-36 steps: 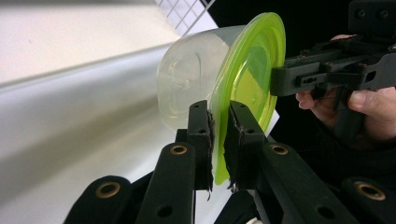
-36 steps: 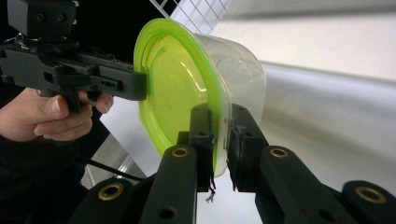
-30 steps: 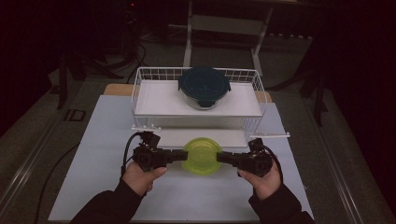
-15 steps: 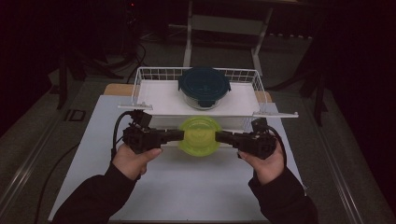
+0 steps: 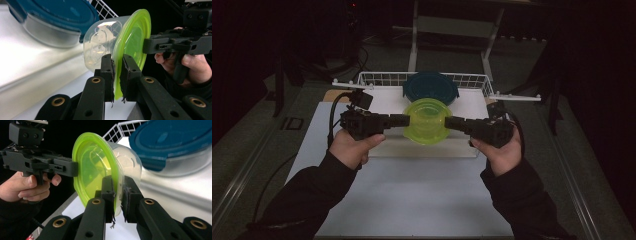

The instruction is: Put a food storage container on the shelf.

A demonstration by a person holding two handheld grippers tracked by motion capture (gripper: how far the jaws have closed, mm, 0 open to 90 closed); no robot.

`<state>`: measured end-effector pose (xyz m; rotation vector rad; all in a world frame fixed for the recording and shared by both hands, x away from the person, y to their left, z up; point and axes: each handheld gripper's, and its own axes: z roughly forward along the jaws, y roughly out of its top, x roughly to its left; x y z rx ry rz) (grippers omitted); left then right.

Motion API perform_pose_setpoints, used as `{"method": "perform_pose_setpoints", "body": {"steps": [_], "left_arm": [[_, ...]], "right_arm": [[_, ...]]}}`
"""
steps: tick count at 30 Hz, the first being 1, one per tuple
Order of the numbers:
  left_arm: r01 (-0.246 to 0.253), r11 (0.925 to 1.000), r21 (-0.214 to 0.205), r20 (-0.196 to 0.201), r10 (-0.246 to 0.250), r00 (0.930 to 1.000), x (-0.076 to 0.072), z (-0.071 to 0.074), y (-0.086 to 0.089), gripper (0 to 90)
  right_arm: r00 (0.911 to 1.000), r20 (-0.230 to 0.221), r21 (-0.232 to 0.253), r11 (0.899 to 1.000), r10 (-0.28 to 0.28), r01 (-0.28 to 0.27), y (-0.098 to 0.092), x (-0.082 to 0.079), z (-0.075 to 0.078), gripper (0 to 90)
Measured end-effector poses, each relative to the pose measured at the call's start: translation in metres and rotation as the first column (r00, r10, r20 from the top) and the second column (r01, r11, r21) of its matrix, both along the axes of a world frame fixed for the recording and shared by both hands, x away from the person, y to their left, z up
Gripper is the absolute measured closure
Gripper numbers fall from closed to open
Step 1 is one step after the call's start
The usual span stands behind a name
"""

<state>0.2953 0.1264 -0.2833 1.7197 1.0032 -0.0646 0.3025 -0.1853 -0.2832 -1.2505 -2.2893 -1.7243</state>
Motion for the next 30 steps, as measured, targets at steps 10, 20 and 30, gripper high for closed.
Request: {"method": "perform_pose_setpoints", "body": {"steps": [10,20,30], "left_arm": [[-0.017,0.9998,0.007,0.014,0.017,0.9998,0.022,0.025,-0.001,80.7],[-0.044,0.999,-0.007,0.007,0.044,0.999,0.047,0.038,-0.004,80.6],[-0.042,0.999,-0.014,-0.051,0.041,0.9979,0.077,0.037,-0.009,80.0]], "right_arm": [[0.9999,0.012,0.02,1.0,-0.006,0.006,0.001,0.023,0.019,81.2],[0.9995,-0.001,0.041,0.999,-0.031,0.032,-0.001,0.05,0.032,81.0],[0.9952,-0.079,0.035,0.998,-0.058,0.061,-0.005,0.078,0.033,80.7]]}}
